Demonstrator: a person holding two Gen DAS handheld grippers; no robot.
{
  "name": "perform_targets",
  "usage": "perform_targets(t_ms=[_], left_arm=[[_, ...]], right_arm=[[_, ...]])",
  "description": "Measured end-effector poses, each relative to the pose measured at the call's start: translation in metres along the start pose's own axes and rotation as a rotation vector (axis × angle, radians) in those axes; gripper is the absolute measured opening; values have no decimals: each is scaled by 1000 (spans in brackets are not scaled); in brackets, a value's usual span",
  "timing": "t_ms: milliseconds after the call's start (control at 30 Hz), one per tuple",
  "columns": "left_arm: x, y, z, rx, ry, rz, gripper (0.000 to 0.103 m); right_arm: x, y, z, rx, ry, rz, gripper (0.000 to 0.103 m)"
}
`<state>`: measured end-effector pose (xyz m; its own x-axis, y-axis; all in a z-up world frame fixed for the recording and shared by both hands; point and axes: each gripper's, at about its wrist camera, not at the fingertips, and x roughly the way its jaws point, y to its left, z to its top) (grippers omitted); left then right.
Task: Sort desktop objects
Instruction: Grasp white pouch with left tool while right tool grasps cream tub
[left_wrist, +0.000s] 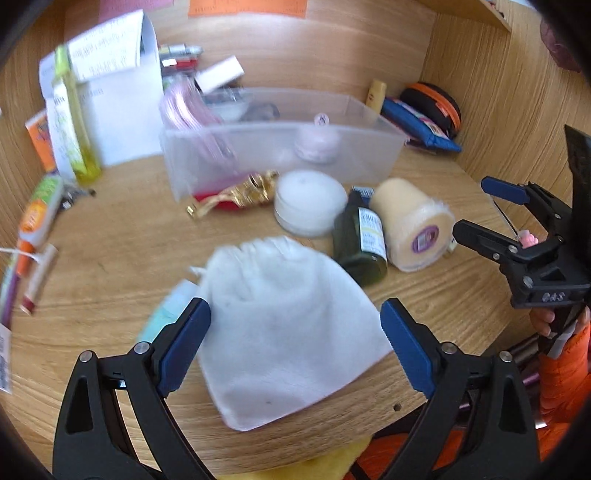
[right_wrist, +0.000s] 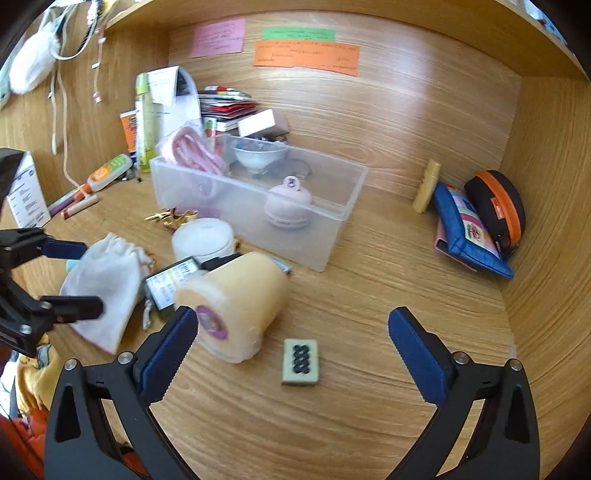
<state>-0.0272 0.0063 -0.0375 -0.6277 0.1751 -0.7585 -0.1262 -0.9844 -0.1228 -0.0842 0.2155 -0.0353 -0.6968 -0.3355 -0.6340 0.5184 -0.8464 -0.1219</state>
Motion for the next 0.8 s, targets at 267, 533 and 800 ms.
perform_targets(t_ms=[267,533,800], left_arm=[[9,-2,-1,58,-7,42,99],[15,21,-13,37,45,68,99],[25,16,-8,18,62,24,101]], right_arm=[[30,21,-9,-21,88,57,103],[50,35,-3,-52,129,58,103],[58,41,1,-108,155,-9,103]])
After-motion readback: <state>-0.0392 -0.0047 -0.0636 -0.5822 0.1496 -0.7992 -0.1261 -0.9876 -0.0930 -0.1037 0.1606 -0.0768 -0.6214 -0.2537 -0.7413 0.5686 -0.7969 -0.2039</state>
